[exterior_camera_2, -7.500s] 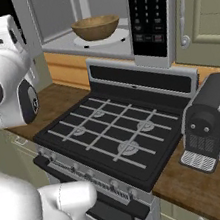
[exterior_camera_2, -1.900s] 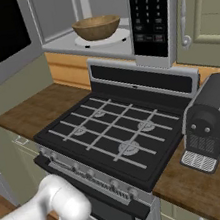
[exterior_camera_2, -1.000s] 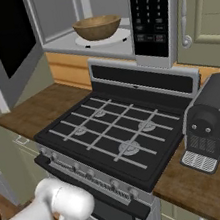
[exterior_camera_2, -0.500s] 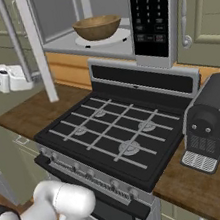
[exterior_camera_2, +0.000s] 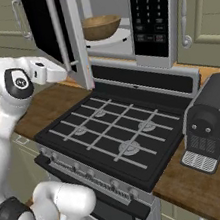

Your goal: Pick the potato from the sink and place it in the bowl. Then pick the bowl and place it in the microwave. Then close the microwave door and press the start button.

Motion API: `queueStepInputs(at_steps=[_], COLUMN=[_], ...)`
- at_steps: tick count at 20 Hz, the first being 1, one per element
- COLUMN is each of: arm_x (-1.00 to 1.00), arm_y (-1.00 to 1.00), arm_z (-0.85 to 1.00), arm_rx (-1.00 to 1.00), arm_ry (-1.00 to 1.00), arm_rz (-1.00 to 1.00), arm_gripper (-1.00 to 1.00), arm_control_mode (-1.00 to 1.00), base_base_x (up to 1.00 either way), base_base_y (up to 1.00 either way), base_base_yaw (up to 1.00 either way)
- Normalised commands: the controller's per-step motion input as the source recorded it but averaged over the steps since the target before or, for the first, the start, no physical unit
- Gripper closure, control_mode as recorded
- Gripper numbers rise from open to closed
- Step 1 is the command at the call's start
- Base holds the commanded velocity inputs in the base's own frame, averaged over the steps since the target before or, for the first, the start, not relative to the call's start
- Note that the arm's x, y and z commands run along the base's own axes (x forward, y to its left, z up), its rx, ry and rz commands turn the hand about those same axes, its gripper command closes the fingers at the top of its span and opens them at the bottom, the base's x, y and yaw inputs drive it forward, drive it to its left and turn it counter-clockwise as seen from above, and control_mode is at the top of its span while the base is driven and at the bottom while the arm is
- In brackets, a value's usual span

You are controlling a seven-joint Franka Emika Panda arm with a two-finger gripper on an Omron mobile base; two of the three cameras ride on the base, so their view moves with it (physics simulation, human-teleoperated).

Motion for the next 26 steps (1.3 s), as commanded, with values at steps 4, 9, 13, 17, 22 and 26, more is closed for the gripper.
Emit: queueStepInputs(at_steps=[4, 9, 13, 17, 22, 26], arm_x=[0.80, 0.71, 0.42, 0.48, 0.67, 0.82], arm_y=[-0.02, -0.26, -0.47, -0.41, -0.38, -0.23], arm_z=[0.05, 0.13, 0.20, 0.13, 0.00, -0.01], arm_rx=[0.00, 0.01, 0.05, 0.03, 0.01, 0.00], arm_ry=[-0.14, -0.13, -0.14, -0.13, -0.03, 0.00], arm_rz=[0.03, 0.06, 0.10, 0.08, 0.05, 0.01], arm_gripper=[-1.00, -1.00, -1.00, -1.00, -1.00, -1.00], arm_control_mode=[-1.00, -1.00, -1.00, -1.00, -1.00, -1.00], base_base_x=[0.00, 0.00, 0.00, 0.00, 0.00, 0.00], base_base_y=[0.00, 0.00, 0.00, 0.00, 0.00, 0.00], base_base_yaw=[0.00, 0.00, 0.00, 0.00, 0.00, 0.00])
